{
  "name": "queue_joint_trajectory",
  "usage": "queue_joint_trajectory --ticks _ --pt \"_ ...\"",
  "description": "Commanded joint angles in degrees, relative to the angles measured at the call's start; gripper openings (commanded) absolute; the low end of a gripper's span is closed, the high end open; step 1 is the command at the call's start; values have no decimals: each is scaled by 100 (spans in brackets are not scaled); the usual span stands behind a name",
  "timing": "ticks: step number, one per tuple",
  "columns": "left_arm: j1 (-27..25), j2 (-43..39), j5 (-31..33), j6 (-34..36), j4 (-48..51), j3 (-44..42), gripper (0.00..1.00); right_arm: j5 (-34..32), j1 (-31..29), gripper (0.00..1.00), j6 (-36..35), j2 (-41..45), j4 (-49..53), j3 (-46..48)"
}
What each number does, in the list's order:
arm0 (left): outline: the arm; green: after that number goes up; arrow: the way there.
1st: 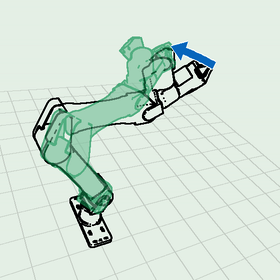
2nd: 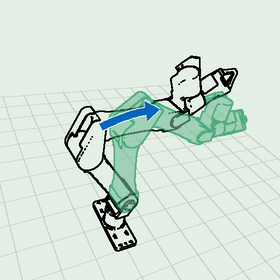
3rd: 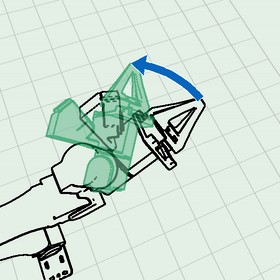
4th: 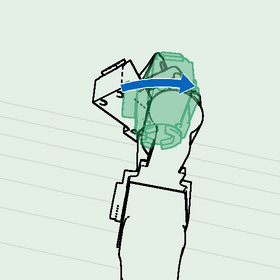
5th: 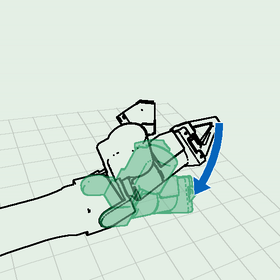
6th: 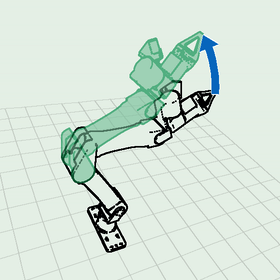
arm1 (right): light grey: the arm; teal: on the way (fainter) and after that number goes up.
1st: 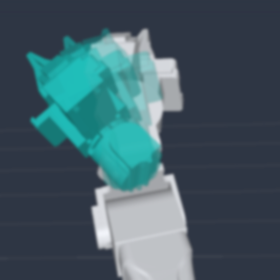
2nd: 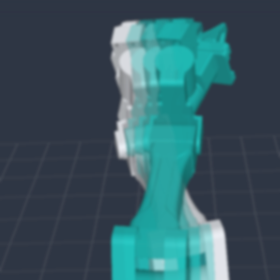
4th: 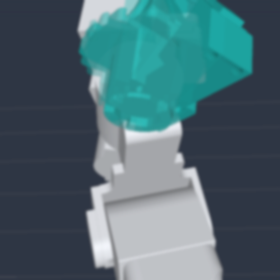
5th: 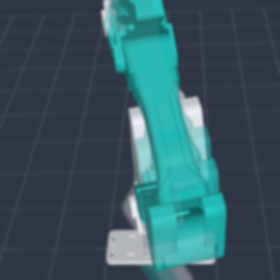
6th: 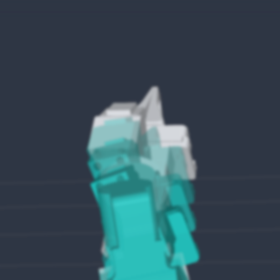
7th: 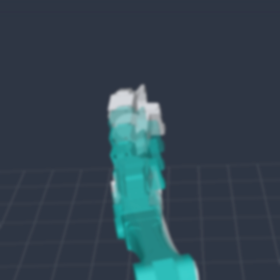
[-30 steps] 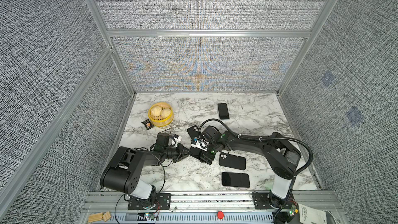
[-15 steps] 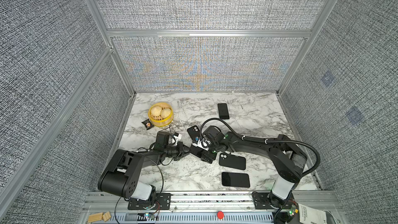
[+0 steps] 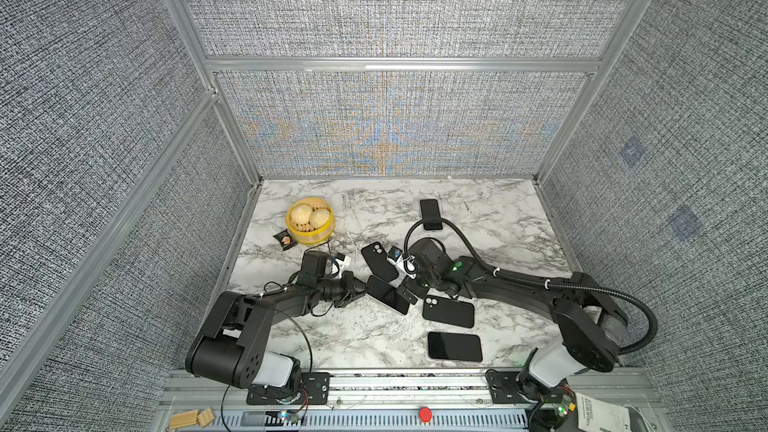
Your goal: Put the phone into the phone case
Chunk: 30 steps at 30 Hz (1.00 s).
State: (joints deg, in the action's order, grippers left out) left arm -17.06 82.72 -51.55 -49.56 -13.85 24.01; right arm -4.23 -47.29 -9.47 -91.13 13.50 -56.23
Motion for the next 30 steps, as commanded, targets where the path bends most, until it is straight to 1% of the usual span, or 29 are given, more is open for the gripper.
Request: queue_joint_trajectory --ticks 1,5,7,10,12,14,17,23,28,30 --pt "5 7 156 106 172 76 2 -353 190 99 536 33 -48 -235" --pt "6 33 102 105 142 180 2 -801 279 99 632 -57 380 -521" --pt "1 34 66 72 69 208 1 -1091 329 99 644 69 249 -406" --pt "3 -22 -11 -64 -110 209 0 -1733 398 99 658 419 -187 40" --pt "1 -73 -38 -143 -170 233 0 -1822 509 99 681 647 -373 267" --pt "1 -106 -72 -208 -232 266 0 -1802 615 99 780 778 -299 281" --pt "5 -104 -117 -350 -415 322 0 -1617 680 99 971 887 -67 248" --pt "1 14 -326 -754 -1094 418 0 -1008 717 99 1802 1009 629 81" --pt "1 81 -338 -735 -1071 607 0 -347 859 98 2372 1148 959 35" --pt "3 161 -342 -743 -1118 694 0 110 973 95 2622 1198 964 41"
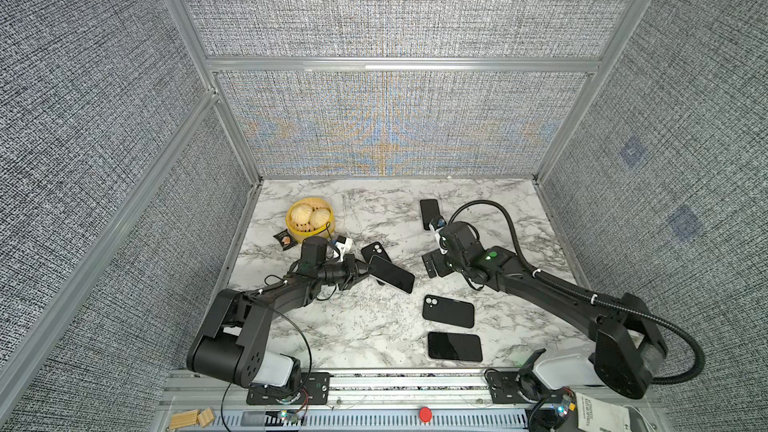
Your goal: Put the phone into the phone case
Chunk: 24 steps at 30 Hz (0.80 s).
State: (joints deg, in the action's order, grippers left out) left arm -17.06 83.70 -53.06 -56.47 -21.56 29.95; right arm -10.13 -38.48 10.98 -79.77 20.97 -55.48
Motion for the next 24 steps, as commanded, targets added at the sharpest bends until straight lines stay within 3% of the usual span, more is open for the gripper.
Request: queue_joint_trajectory --ticks 1,7,12,17,24 --pt "1 119 -198 -57 -421 128 0 924 139 94 701 86 210 -32" --pt "3 718 -358 -448 -1466 239 0 2480 538 87 1854 440 -516 464" --pt "2 1451 -557 -1600 -3560 114 0 3782 1045 81 3211 750 -2358 1503" --pt "1 2277 -505 -2819 -5822 1 0 4298 1270 78 4076 574 -4175 2268" --pt "-83 2149 -516 -2911 -5833 50 0 4830 1420 70 5012 -313 -5980 2552"
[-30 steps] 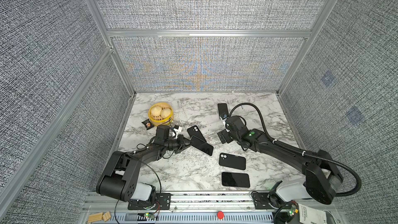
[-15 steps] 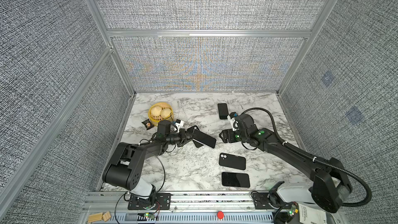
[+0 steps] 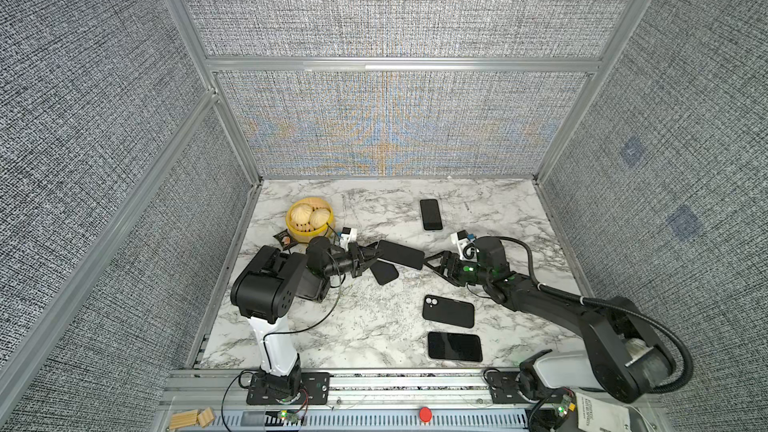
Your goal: Put the phone into the phone case
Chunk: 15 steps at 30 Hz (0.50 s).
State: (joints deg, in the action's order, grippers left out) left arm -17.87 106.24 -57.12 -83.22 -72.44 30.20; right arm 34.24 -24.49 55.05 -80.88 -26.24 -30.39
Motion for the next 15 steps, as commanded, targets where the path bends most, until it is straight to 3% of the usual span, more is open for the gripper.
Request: queue_joint_trajectory --ticks 1,8,15 --pt "-2 -140 -98 -270 -746 22 0 429 30 70 673 -284 -1383 54" --pt "-50 -256 -81 -281 -747 -26 0 452 38 60 850 -481 -1888 15" --pt "-76 -305 -39 -237 -746 -136 0 452 50 41 937 -430 -2126 12"
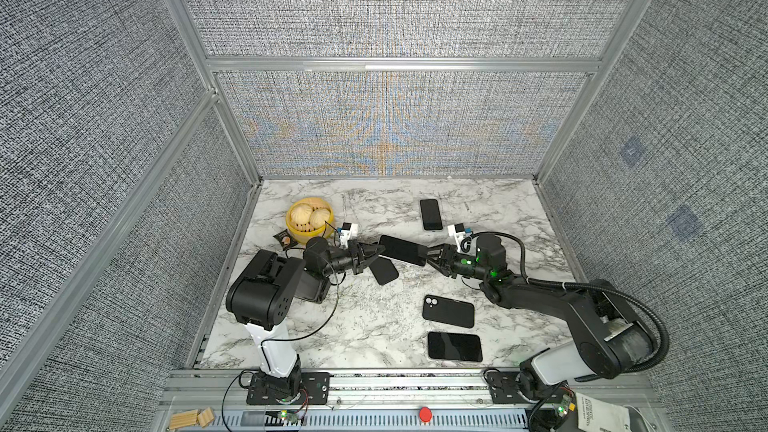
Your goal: Put the phone into the phone case
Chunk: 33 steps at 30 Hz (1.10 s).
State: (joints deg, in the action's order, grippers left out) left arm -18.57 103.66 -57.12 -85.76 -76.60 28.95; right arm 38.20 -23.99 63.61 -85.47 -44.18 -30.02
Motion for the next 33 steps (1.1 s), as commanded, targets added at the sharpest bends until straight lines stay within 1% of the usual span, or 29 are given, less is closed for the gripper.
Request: queue_joint_trajectory --ticks 1,9,15,18,19,21,23,24,25,26,28,30,32,33 --pt "-15 -47 -36 20 -335 -20 0 65 -7 39 100 26 -365 -16" --pt "-63 -52 -20 22 -330 -10 0 73 -2 24 267 -61 -647 9" --pt "-94 5 8 103 -335 -85 1 59 -6 17 387 -143 -785 18" --pt "-94 108 12 153 -329 -81 9 82 9 12 413 -180 -778 -4" --pt "-94 128 22 181 -334 -91 14 83 21 11 437 -180 -779 4" --pt "-94 155 37 278 -298 -113 27 79 43 10 441 -164 -780 -1" --pt "-94 115 87 546 42 -119 42 100 107 9 462 -135 -775 22" --pt "-94 75 96 701 271 -97 47 123 154 9 458 -120 -760 44" --pt "-90 -4 122 928 580 -64 52 147 214 8 451 -66 -731 73" --pt "-86 -109 162 1219 1093 -4 57 168 286 8 427 -5 -667 110" --pt "-85 -415 292 1916 2331 184 64 214 431 7 323 128 -471 159" --pt "-86 -778 614 2900 4045 495 70 257 567 6 248 232 -368 248" --pt "-94 -1106 1259 4125 6216 1067 73 343 719 5 200 294 -310 317" --pt "-94 -1176 1616 4584 7046 1353 75 388 779 5 180 302 -301 349"
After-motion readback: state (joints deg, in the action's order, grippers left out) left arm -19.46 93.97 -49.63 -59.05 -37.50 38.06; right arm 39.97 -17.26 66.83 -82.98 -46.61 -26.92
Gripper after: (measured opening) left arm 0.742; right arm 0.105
